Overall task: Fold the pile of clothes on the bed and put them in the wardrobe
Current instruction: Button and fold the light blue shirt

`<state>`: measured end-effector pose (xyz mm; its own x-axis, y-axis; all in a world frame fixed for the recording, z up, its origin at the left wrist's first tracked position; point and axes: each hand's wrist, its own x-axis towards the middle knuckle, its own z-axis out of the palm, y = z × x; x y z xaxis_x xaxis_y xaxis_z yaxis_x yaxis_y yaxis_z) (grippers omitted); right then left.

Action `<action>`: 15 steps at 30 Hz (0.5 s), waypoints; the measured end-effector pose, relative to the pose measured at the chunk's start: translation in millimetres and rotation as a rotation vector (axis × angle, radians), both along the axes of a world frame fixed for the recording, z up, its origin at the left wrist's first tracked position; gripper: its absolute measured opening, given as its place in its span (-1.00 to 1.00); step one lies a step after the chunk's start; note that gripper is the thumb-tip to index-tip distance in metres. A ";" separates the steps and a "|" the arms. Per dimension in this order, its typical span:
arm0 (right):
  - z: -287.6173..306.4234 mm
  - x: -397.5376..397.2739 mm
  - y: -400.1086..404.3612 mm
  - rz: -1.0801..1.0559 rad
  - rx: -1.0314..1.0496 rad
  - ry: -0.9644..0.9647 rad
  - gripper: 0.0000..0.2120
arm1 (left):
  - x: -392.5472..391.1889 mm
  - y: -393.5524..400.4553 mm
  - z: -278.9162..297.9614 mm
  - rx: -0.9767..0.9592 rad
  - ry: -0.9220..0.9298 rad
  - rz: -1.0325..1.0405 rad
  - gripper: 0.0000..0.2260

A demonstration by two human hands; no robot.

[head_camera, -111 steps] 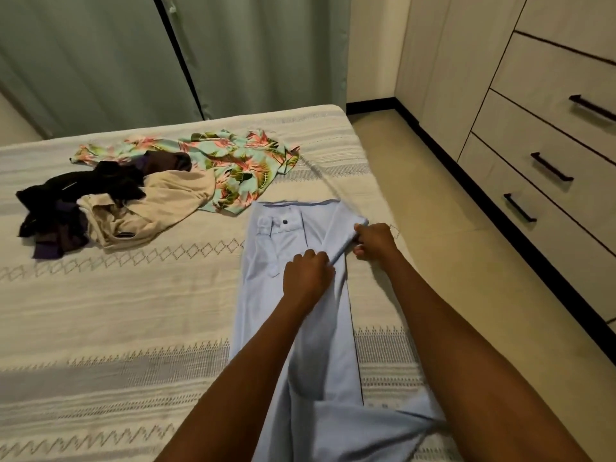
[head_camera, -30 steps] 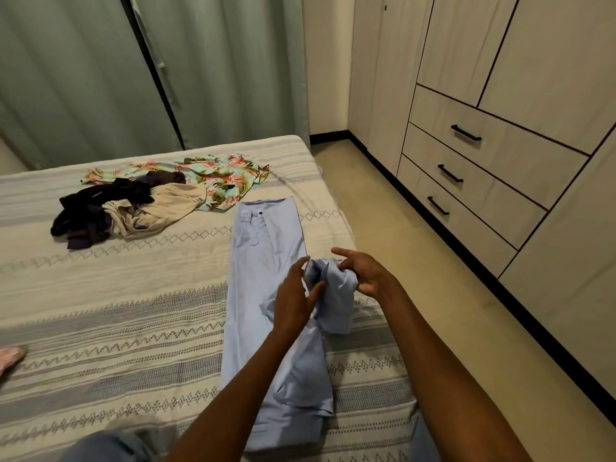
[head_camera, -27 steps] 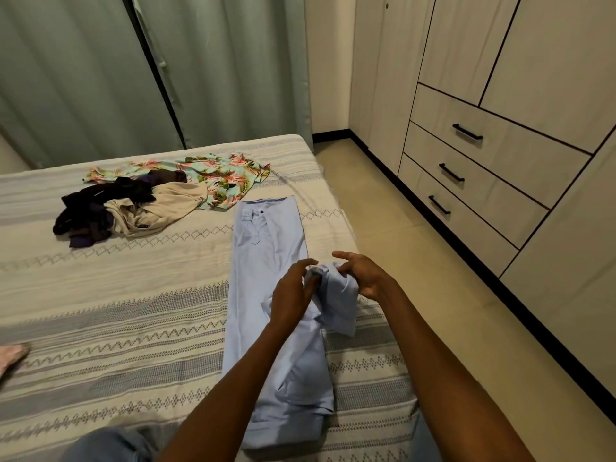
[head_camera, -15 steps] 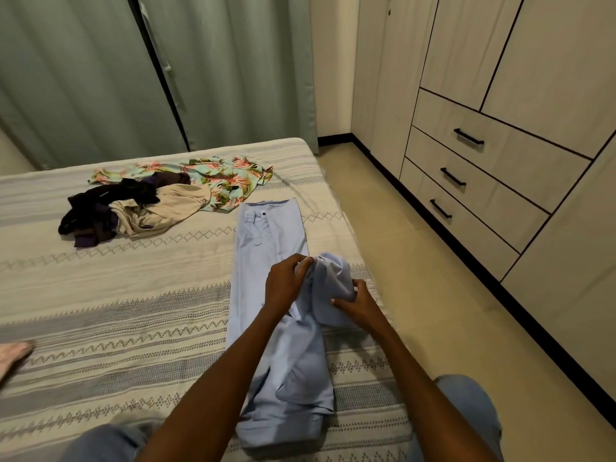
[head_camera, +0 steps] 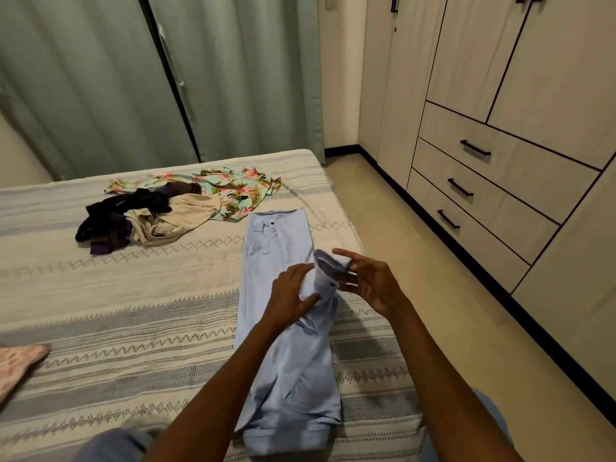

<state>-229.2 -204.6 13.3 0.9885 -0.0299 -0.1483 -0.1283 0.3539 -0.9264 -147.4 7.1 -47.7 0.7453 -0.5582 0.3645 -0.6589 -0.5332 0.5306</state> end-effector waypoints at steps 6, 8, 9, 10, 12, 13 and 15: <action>33.4 25.3 6.0 -0.102 -0.249 -0.092 -0.77 | -2.8 -16.6 30.1 -0.215 0.222 -0.016 -0.32; 40.3 32.6 8.1 -0.151 -0.269 -0.105 -0.83 | -1.1 -21.5 35.6 -0.200 0.263 0.022 -0.40; 43.8 34.9 10.1 -0.158 -0.276 -0.115 -0.84 | -1.2 -24.2 37.9 -0.218 0.270 0.055 -0.51; 46.9 37.9 12.3 -0.156 -0.284 -0.126 -0.82 | 0.2 -27.2 41.4 -0.267 0.260 0.089 -0.66; 50.4 45.0 14.5 -0.198 -0.351 -0.133 -0.75 | 6.5 -31.1 49.7 -0.400 0.250 0.156 -0.92; 50.0 50.4 13.5 -0.251 -0.411 -0.143 -0.70 | 11.7 -31.5 54.9 -0.459 0.251 0.185 -0.86; 46.8 66.2 7.4 -0.367 -0.583 -0.170 -0.60 | 25.4 -31.0 68.5 -0.516 0.261 0.235 -0.72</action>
